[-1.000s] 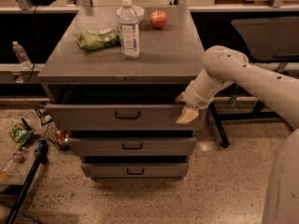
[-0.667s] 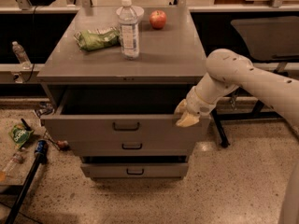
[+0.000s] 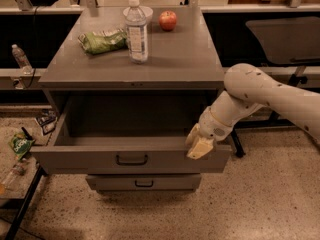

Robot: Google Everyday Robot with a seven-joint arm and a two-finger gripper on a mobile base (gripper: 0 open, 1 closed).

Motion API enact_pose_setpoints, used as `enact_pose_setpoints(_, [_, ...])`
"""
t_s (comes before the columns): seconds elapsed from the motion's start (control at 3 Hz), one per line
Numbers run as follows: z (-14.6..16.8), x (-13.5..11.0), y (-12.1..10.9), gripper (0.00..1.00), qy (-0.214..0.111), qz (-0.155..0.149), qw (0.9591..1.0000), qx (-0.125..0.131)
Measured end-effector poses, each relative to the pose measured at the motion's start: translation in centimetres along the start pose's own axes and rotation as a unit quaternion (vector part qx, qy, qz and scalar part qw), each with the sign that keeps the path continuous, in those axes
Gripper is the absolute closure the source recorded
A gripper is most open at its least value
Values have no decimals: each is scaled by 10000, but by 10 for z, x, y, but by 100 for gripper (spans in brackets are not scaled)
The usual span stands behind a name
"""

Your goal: Open top drawer

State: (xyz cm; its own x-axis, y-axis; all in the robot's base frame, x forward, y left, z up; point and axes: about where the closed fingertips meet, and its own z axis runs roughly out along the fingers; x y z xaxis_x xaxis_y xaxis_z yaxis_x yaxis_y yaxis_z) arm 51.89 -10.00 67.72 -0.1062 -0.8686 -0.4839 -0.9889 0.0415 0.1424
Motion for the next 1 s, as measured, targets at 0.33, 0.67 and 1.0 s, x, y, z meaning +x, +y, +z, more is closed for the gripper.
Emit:
enact_pose_setpoints(0.33, [0, 0, 0, 42, 0, 0, 10000, 2])
enact_pose_setpoints(0.67, [-20, -7, -11, 19, 105, -61, 9996, 259])
enact_pose_setpoints(1.0, [-53, -15, -29, 0, 388, -274, 9974, 539])
